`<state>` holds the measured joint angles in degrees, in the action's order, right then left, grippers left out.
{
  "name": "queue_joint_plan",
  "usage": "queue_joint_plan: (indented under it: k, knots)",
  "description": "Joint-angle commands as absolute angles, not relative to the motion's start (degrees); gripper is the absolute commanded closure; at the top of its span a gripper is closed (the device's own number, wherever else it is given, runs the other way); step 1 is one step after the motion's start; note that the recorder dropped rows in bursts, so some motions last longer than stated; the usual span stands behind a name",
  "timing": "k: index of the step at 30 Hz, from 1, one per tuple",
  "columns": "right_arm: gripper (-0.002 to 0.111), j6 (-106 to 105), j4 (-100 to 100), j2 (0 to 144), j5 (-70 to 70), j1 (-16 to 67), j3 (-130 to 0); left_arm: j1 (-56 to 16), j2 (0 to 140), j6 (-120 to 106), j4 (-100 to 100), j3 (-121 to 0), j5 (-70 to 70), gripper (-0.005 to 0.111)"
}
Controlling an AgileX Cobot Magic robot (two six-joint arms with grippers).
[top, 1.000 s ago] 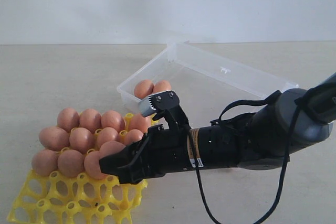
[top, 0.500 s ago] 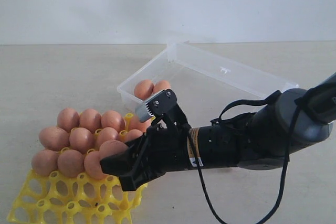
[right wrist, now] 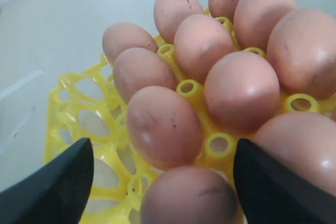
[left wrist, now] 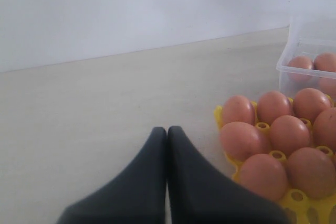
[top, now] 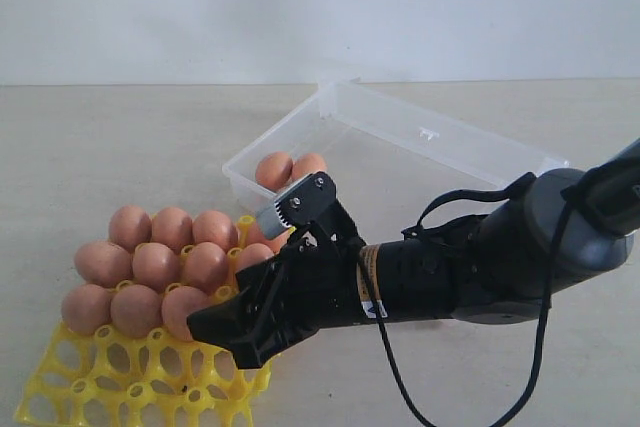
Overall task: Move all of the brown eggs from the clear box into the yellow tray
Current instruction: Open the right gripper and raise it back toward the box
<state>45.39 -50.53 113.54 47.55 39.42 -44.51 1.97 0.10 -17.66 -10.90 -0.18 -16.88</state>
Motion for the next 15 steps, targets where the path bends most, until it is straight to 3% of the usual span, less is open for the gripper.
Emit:
queue_joint_plan:
  k: [1,8,13,15]
  knots:
    - [0.039,44.8,-49.6,111.4,48.8,39.6,-44.7,1.5,0.0,-17.9,-10.9,0.0,-16.3,0.111]
    - [0.061,44.6,-48.8,101.1,48.1,39.6,-44.7,1.5,0.0,-17.9,-10.9,0.0,-16.3,0.111]
    - [0.108,43.7,-48.8,91.6,42.5,39.6,-44.7,1.5,0.0,-17.9,-10.9,0.0,-16.3,0.111]
    - [0.108,42.2,-48.8,87.8,37.8,39.6,-44.7,1.5,0.0,-17.9,-10.9,0.0,-16.3,0.111]
